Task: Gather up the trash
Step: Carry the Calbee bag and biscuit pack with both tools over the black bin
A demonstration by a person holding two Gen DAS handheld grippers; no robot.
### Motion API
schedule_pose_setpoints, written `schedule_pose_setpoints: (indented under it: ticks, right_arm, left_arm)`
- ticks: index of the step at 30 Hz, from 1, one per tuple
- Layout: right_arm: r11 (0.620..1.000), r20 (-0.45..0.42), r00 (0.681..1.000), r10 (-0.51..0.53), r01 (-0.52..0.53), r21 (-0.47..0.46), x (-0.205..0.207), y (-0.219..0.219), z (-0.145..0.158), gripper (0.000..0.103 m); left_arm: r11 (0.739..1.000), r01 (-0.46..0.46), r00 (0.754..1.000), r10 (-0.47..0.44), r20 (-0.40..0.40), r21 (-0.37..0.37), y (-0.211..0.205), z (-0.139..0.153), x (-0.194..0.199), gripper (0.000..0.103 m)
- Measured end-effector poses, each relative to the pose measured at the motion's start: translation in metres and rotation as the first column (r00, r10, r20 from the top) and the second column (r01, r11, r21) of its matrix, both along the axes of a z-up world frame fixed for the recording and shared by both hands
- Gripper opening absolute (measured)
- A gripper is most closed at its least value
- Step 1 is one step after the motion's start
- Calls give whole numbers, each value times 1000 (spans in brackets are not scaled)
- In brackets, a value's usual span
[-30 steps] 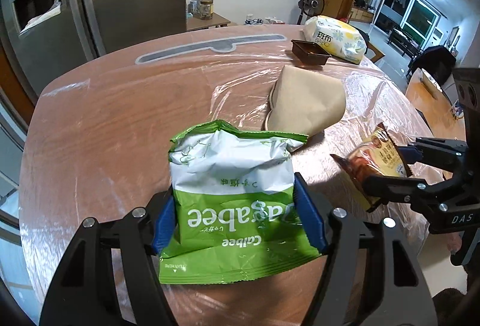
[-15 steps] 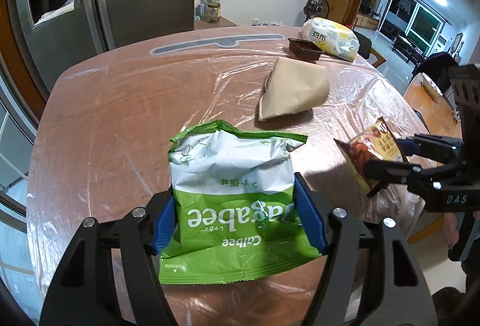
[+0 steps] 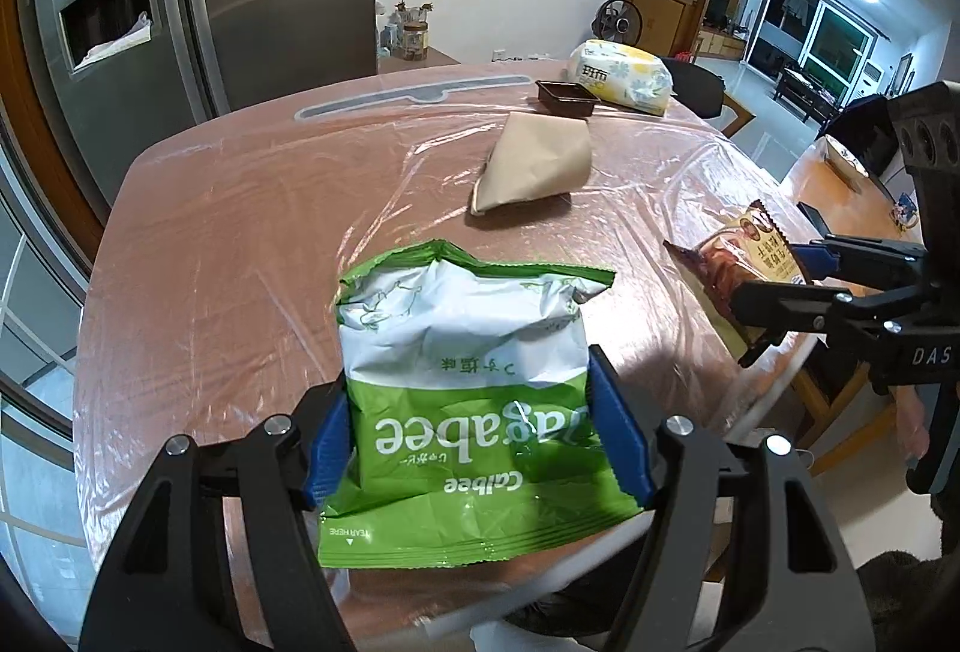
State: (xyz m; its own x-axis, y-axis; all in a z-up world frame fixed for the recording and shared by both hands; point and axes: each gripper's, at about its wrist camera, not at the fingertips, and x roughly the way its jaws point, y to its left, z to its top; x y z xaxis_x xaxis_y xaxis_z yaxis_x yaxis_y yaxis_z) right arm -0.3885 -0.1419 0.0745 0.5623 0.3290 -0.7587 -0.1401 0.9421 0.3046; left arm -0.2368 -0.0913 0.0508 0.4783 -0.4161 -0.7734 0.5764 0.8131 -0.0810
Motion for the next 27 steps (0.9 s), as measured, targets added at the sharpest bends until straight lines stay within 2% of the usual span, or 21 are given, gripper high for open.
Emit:
schedule_pose_setpoints:
  ticks: [13,27]
  right_arm:
    - [998,-17,998,57,-57,25,-48,1,6,55]
    - [994,-87,991,105,-102,40,-91,7,-11,55]
  left_arm:
    - [998,68,998,-68,5,10,4,9,-51,70]
    - [986,160,986,-158,-45,51,-3,-6,-102,70]
